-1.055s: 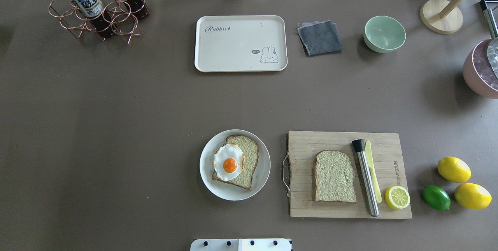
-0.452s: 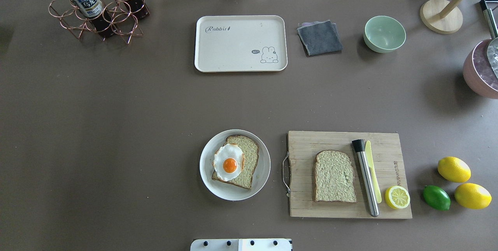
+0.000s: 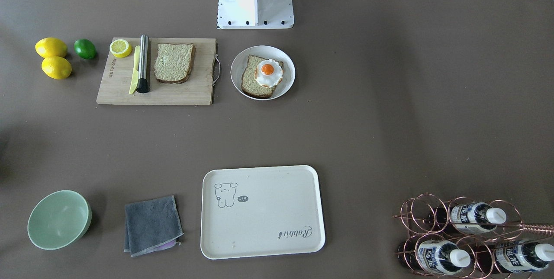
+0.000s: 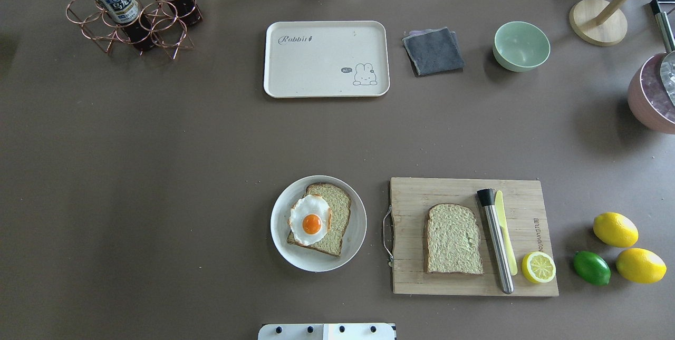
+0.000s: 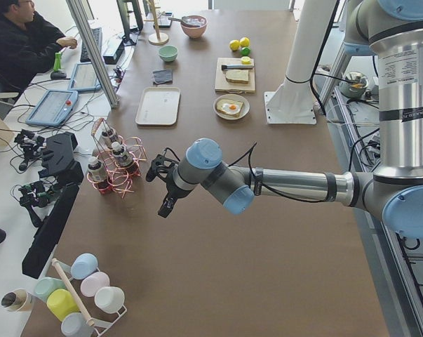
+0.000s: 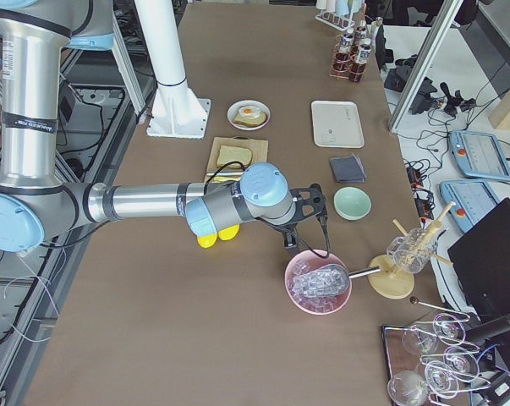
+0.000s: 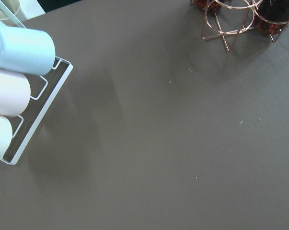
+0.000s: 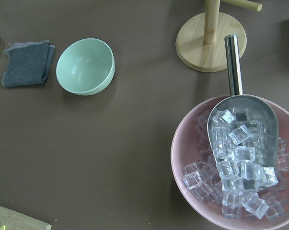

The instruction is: Make sandwich and place on tray

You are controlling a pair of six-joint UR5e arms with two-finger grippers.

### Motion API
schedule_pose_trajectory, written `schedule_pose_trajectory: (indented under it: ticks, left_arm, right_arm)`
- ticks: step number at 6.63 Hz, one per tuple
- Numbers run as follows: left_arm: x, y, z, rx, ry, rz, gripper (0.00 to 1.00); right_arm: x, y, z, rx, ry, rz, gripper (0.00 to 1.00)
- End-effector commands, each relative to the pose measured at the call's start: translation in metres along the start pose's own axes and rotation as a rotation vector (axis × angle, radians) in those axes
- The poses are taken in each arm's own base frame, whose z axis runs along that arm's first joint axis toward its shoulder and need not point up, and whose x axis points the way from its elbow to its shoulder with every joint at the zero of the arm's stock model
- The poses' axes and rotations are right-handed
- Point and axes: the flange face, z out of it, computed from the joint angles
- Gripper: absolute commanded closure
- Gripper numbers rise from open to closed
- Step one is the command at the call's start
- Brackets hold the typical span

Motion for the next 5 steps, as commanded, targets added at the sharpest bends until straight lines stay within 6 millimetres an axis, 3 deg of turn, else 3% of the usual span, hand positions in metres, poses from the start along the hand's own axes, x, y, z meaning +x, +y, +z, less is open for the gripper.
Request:
schedule_pose_trajectory:
  ticks: [1,2,5]
  left_arm:
    - [0.061,-0.014,0.009,0.005,0.200,-0.207,0.02]
    - [0.084,-0.026,0.002,-0.055,0.312,-0.321,0.02]
    - [0.156,-0.025,-0.009,-0.112,0.444,-0.435,0.02]
  right_arm:
    - [-0.027,-0.004,-0.006,-0.016,-0.164,0.150,0.00]
    - [-0.034,-0.003,-0.004,-0.046,-0.213,0.184,0.00]
    - [-0.072,-0.002,0.012,-0.080,-0.284,0.064,0.00]
